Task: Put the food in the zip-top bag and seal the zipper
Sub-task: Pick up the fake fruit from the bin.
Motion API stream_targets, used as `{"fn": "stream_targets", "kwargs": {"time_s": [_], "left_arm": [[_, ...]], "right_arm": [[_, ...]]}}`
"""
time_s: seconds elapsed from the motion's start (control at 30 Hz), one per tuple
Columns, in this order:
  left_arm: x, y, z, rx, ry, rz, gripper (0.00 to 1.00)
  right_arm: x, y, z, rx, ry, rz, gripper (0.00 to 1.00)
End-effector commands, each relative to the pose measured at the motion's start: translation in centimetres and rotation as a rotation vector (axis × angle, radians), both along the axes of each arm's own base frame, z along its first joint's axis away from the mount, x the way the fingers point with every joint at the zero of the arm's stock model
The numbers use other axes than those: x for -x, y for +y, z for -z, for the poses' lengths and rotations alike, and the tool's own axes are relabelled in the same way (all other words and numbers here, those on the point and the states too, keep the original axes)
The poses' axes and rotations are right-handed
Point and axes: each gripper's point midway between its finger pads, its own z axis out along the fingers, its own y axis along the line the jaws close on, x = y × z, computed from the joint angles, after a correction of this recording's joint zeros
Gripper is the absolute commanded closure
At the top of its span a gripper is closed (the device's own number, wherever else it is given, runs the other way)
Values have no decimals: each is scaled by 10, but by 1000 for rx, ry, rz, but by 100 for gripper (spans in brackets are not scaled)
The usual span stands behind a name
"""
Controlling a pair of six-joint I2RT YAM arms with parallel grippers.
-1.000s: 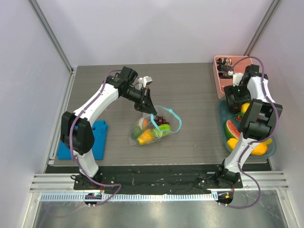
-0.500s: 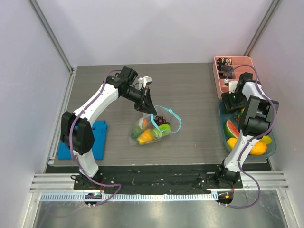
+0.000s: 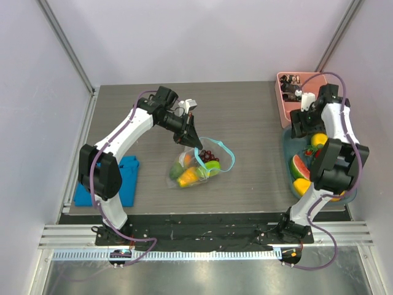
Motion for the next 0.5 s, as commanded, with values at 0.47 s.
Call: {"fn": "stream_targets", "kwargs": {"time_s": [0.47], "left_arm": [[0,-1,-21,54,-43,22,100]], "right_arm": [[111,324,-127,-533,-124,-767,65]]}}
